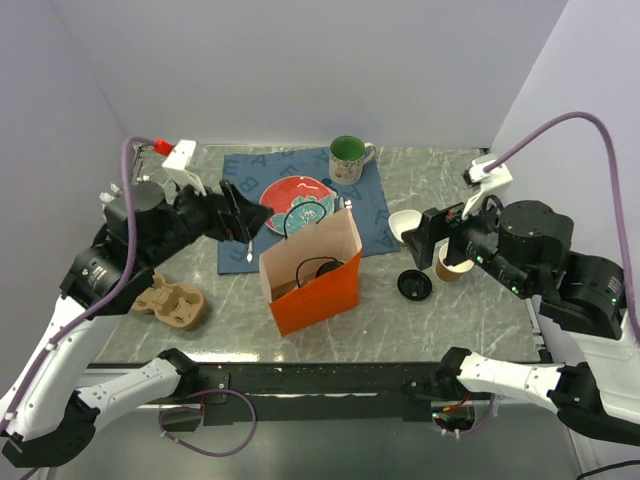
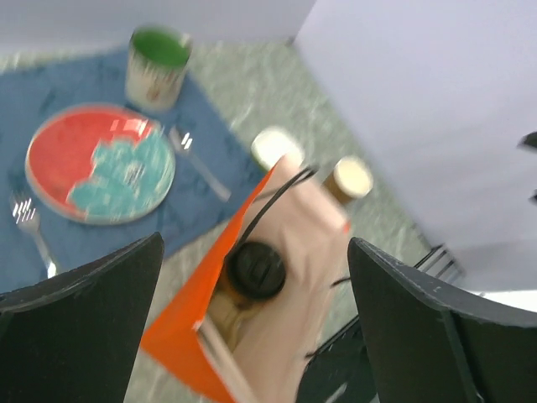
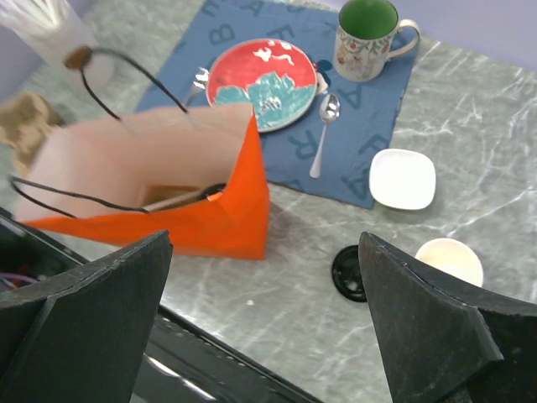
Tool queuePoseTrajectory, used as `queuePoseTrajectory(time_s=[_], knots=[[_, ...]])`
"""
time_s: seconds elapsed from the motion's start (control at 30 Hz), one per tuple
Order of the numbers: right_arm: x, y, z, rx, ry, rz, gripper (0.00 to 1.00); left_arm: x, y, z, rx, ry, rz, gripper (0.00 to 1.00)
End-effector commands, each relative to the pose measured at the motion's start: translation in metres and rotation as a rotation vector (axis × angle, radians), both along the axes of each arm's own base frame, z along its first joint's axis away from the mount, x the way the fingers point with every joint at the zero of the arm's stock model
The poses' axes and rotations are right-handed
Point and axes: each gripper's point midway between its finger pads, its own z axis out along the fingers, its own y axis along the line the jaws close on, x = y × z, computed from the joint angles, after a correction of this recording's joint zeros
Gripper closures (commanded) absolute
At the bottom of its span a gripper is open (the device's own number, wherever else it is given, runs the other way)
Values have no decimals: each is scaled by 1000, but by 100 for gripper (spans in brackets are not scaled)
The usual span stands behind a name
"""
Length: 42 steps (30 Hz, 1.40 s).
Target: Pack the takeout coffee
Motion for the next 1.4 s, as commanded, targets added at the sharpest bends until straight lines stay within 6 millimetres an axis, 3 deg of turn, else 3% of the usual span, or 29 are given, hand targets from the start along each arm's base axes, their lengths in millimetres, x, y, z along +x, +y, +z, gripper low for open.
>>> queuePoseTrajectory(time_s=[0.0,0.13,0.27,0.43,0.83,1.37], knots=[[-4,-3,23,138,32,-65,0,-1,-11,63,-118,-182,-59,3],[-5,0,34,185,54,-78,0,-18,-20,85,-240,-241,-143,3],[-3,7,42,236,49,-75,0,-25,-26,71,-291,-202,-181,3],[-2,15,38,242,70,-56,0,-30,-22,52,-290,-168,-174,3],[3,26,30,244,87,-48,0,-38,-3,49,-242,-185,-119,3],[5,29,29,261,90,-55,0,-43,3,50,-211,-204,-116,3]])
